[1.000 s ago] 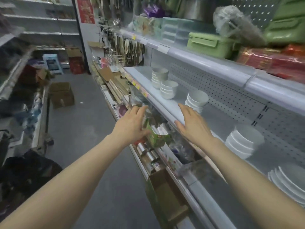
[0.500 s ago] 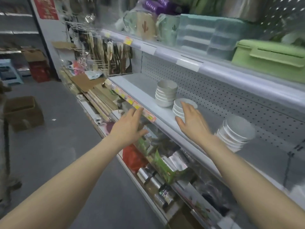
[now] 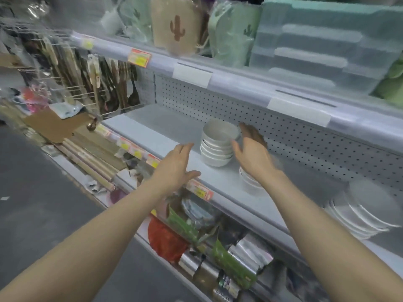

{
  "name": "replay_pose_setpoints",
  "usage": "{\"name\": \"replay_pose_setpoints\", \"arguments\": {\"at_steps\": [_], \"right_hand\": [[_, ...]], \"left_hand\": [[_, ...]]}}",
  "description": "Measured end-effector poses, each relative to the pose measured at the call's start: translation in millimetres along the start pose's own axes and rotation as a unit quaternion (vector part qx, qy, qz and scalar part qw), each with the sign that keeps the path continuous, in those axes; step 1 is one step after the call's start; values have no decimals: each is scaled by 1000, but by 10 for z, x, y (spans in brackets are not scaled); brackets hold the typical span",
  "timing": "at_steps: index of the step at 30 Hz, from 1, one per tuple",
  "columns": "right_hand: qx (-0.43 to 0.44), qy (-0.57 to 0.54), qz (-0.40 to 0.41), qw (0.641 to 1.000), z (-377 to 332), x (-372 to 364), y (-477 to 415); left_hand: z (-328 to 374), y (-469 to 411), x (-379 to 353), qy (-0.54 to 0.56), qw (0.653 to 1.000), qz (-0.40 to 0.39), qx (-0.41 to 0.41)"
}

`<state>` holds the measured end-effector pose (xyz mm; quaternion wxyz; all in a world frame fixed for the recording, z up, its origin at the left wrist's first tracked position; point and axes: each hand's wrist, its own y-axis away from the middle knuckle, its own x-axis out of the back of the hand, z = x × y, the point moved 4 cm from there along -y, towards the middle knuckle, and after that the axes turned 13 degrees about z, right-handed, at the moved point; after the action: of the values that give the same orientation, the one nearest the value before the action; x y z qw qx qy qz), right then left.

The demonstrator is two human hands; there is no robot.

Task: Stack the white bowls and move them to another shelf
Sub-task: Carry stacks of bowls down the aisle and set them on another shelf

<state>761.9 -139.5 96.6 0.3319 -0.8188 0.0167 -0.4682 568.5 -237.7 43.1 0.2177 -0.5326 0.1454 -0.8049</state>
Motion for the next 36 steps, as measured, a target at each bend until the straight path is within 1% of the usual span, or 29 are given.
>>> {"name": "replay_pose_setpoints", "arguments": {"at_steps": [3, 6, 9, 12, 16, 19, 22, 26, 29, 31, 36], "right_hand": [[-39, -5, -9, 999, 63, -297, -284], [-99, -13, -44, 994, 141, -533, -464], [-134, -12, -53, 989, 181, -648, -573], [-158, -16, -60, 986, 193, -733, -611], [-192, -3, -64, 979, 245, -843, -627], [-219, -5, -66, 973, 235, -892, -595], [-245, -12, -42, 969, 188, -894, -582], [-317, -29, -4, 948, 158, -953, -563], [-359, -41, 20, 932, 144, -962, -551], [-368, -44, 28, 928, 117, -964, -544], [-376, -62, 61, 923, -67, -922, -532]], "left_hand": [[-163, -393, -230, 40, 999, -22, 3], [-286, -693, -467, 95, 994, -48, 23], [-386, -916, -707, 148, 985, -71, 45], [-432, -1058, -939, 237, 963, -109, 68], [-500, -1194, -1214, 328, 929, -158, 68], [-609, -1267, -1409, 365, 909, -193, 63], [-661, -1271, -1557, 376, 894, -235, 61], [-667, -1294, -1603, 412, 884, -212, 55], [-703, -1330, -1659, 421, 880, -214, 48], [-729, -1342, -1664, 429, 876, -215, 55], [-795, -1388, -1496, 480, 857, -183, 34]]}}
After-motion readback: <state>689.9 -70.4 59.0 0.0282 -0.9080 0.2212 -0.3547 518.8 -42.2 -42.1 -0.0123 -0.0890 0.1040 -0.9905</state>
